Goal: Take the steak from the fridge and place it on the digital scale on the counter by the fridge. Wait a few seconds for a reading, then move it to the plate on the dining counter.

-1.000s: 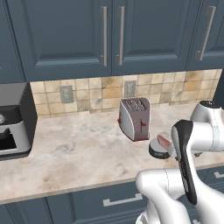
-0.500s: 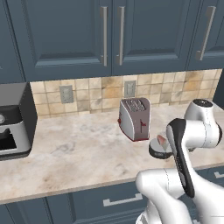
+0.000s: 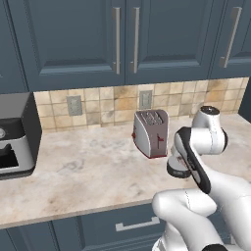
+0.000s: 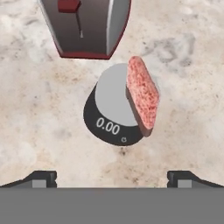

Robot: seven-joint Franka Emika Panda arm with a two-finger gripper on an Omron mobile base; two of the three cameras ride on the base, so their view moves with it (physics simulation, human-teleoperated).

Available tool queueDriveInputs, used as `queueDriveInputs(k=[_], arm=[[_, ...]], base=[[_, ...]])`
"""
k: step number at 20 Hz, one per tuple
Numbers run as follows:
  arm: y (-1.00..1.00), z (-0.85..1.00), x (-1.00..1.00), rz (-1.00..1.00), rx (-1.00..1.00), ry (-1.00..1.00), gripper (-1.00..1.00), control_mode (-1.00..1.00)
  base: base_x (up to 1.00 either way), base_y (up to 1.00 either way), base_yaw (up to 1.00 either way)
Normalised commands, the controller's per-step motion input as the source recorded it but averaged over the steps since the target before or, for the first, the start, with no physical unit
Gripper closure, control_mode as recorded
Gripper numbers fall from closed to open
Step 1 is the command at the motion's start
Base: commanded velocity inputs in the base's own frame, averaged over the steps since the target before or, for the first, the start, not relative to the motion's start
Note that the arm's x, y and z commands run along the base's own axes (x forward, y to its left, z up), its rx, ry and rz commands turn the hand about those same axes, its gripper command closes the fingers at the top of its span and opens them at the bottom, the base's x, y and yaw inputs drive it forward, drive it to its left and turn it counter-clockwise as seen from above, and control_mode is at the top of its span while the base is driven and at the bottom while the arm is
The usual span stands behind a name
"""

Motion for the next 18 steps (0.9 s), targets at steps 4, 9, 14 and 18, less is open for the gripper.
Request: queueDriveInputs(k=[4,9,14,18], arm=[[-0.42,-0.22,0.35,0.0,0.01,-0.07,-1.0,-1.0],[-0.37,-0.11,0.02,0.0,0.01,-0.12,-1.0,-1.0],[-0.13,-0.25,0.0,0.0,0.01,-0.1,-1.0,-1.0],[0.0,-0.26,0.0,0.0,0.0,-0.04,-1.0,-1.0]], base=[[0.0,0.0,0.0],[0.0,0.0,0.0],[0.0,0.0,0.0],[0.0,0.0,0.0]])
